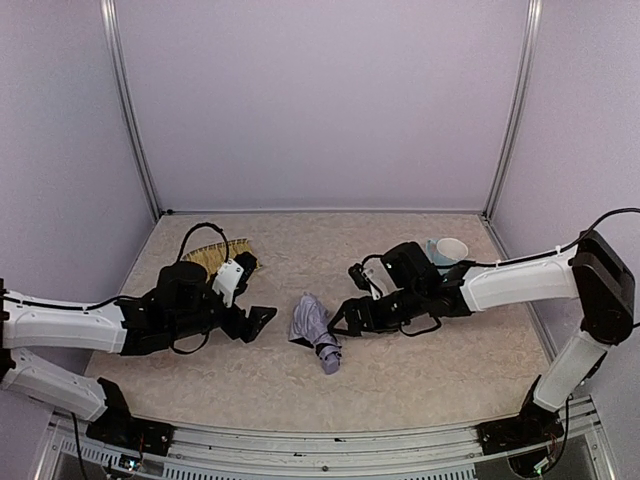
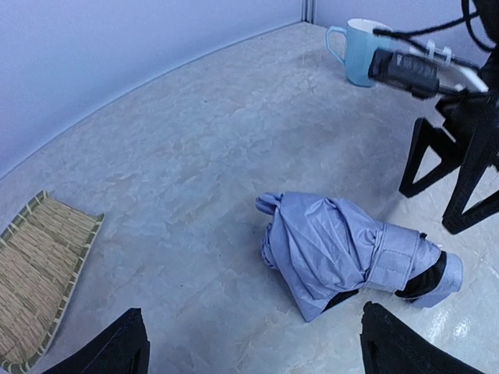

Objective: Put away the umbrella

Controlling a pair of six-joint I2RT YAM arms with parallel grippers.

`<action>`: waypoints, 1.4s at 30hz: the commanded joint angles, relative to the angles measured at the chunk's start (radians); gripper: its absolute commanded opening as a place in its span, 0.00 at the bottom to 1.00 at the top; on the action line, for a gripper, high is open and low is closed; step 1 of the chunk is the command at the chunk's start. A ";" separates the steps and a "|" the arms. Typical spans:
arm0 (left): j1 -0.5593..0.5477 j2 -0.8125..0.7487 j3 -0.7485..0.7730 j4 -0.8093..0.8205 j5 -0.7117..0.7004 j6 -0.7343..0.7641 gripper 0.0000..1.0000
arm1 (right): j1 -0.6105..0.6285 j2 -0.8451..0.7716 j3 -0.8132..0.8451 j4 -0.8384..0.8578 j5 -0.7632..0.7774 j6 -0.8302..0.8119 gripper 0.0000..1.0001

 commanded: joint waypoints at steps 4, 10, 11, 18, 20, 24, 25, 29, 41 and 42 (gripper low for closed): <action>0.017 0.228 0.072 0.094 0.103 0.005 0.87 | -0.006 -0.045 0.101 -0.156 0.053 -0.128 0.91; 0.026 0.371 0.141 0.110 0.113 -0.008 0.85 | 0.052 0.008 0.171 -0.221 0.105 -0.152 0.88; 0.027 0.386 0.143 0.121 0.118 -0.012 0.85 | 0.064 0.017 0.181 -0.225 0.114 -0.158 0.88; 0.032 0.475 0.160 0.174 0.129 -0.022 0.85 | 0.038 -0.035 0.163 -0.182 0.126 -0.165 0.91; 0.034 0.496 0.170 0.194 0.137 -0.016 0.85 | 0.016 -0.066 0.147 -0.179 0.145 -0.175 0.91; 0.033 0.544 0.208 0.243 0.165 0.007 0.85 | -0.023 -0.128 0.115 -0.179 0.174 -0.193 0.92; 0.034 0.562 0.223 0.245 0.167 0.015 0.85 | -0.036 -0.144 0.103 -0.184 0.185 -0.195 0.92; 0.037 0.632 0.300 0.225 0.178 0.051 0.85 | -0.080 -0.241 0.056 -0.194 0.232 -0.195 0.94; 0.087 0.714 0.431 0.122 0.218 0.082 0.85 | -0.335 -0.633 -0.179 -0.155 0.358 -0.252 0.99; 0.090 0.708 0.417 0.121 0.219 0.082 0.85 | -0.334 -0.639 -0.188 -0.152 0.346 -0.260 0.99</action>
